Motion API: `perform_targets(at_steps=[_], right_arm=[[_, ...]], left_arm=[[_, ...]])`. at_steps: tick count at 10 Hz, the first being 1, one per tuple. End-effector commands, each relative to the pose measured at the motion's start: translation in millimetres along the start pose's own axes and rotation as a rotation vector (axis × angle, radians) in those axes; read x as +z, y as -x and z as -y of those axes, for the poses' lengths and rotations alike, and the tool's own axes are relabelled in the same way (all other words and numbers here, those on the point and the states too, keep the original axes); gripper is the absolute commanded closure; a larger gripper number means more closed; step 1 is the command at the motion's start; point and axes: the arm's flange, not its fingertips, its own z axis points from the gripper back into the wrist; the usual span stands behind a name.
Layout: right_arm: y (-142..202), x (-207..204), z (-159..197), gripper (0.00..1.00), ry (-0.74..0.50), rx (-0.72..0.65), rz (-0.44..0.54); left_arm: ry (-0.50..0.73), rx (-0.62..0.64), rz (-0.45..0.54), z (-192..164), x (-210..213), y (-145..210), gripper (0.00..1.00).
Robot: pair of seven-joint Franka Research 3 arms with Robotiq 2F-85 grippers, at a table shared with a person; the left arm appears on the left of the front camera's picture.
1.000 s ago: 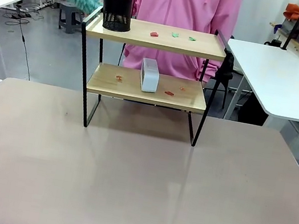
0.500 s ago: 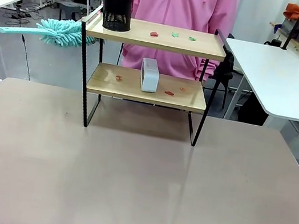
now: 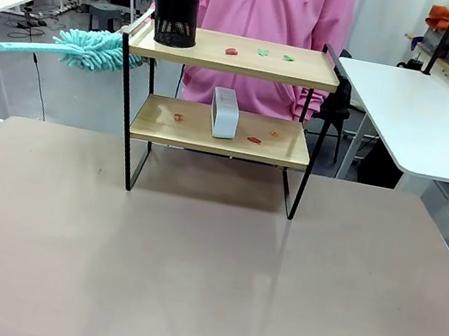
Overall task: Clean the shelf.
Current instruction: Pick up the Duster from the human.
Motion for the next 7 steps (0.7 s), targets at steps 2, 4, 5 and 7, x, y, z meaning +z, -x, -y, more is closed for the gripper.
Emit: perform_targets(at_steps=[2,4,5,7], right_arm=[[0,1,1,0.00,-0.011,0.029,0.003],[0,1,1,0.00,-0.011,0.029,0.003],[0,1,1,0.00,-0.011,0.029,0.003],[0,1,1,0.00,-0.011,0.029,0.003]], left_arm=[[-0.095,0.059,-0.114,13,-34,-24,0.00],[-0.021,0.074,-0.062,13,-39,-31,0.00],[0.073,0.105,-0.159,14,-42,-19,0.00],[0.196,0.167,-0.292,17,-53,-15,0.00]])
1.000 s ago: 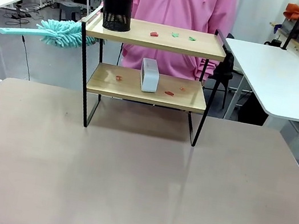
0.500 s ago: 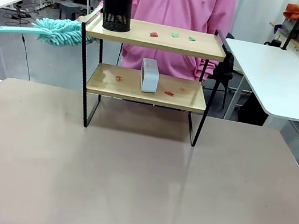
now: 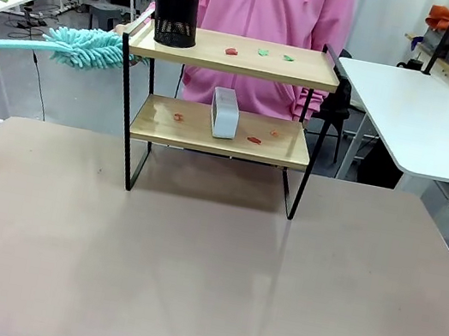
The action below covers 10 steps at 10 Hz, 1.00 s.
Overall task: Clean the shelf.
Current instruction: Pick up the Duster from the human.
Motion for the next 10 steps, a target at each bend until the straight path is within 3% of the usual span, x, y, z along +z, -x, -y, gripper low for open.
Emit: perform_targets(at_steps=[1,5,10], right_arm=[[0,0,0,0.00,-0.012,0.029,0.002],[0,0,0,0.00,-0.012,0.029,0.002],[0,0,0,0.00,-0.012,0.029,0.002]], left_arm=[[0.100,0.064,-0.122,-6,-9,1,0.00],[0.079,0.094,-0.182,-23,-31,7,0.00],[0.091,0.094,-0.177,-20,-55,14,0.00]])
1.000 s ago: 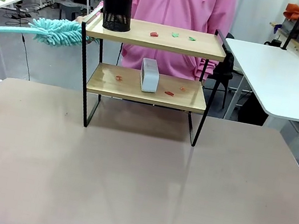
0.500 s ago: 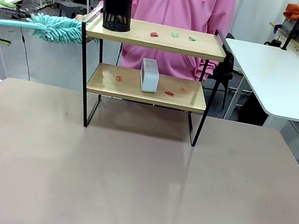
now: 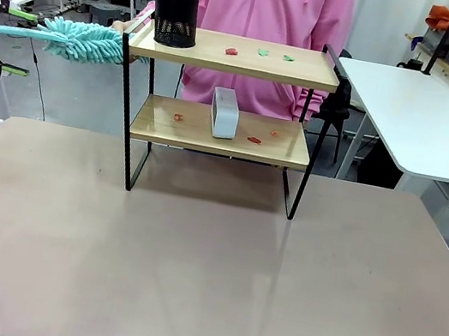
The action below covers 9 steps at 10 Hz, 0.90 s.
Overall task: Clean the shelf.
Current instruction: Pick up the Duster from the human.
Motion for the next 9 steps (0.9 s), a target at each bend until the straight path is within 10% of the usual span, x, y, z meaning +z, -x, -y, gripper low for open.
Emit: perform_targets(at_steps=[1,5,6,7,8,9], right_arm=[[-0.5,-0.1,0.2,0.00,-0.011,0.029,0.002],[-0.5,-0.1,0.2,0.00,-0.011,0.029,0.002],[-0.5,-0.1,0.2,0.00,-0.011,0.029,0.002],[-0.5,-0.1,0.2,0.00,-0.011,0.029,0.002],[-0.5,-0.1,0.2,0.00,-0.011,0.029,0.002],[-0.5,-0.1,0.2,0.00,-0.011,0.029,0.002]], left_arm=[[0.017,0.003,0.038,3.4,-2.7,5.8,0.00],[0.040,0.003,0.047,4.3,2.7,5.7,0.04],[0.043,0.010,0.048,4.6,2.0,4.9,0.58],[0.046,0.000,0.050,4.9,2.0,5.3,0.62],[0.058,0.005,0.044,5.4,2.8,5.3,1.00],[0.059,0.005,0.040,5.5,2.9,6.1,1.00]])
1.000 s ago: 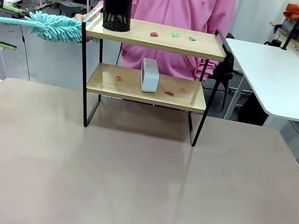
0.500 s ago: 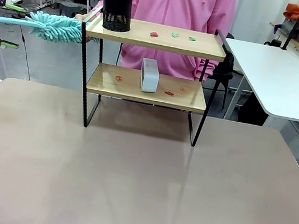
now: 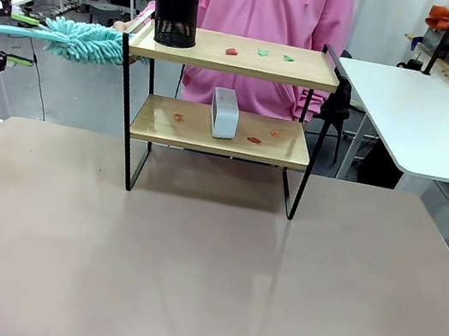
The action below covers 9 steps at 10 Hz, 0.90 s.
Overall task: Clean the shelf.
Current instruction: Pick up the Duster from the human.
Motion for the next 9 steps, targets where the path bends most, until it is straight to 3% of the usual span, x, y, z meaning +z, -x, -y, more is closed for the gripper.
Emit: perform_targets(at_steps=[1,2,4,9], right_arm=[[-0.5,-0.2,0.2,0.00,-0.011,0.028,0.002],[-0.5,-0.2,0.2,0.00,-0.011,0.028,0.002],[-0.5,-0.2,0.2,0.00,-0.011,0.028,0.002],[-0.5,-0.2,0.2,0.00,-0.011,0.028,0.002]], left_arm=[[0.039,0.009,0.001,2.6,-2.1,6.1,1.00],[0.043,0.009,-0.005,3.1,-1.8,6.5,0.83],[0.059,0.012,-0.022,4.8,-2.5,8.1,1.00],[0.065,0.008,-0.017,6.1,-3.3,9.6,1.00]])
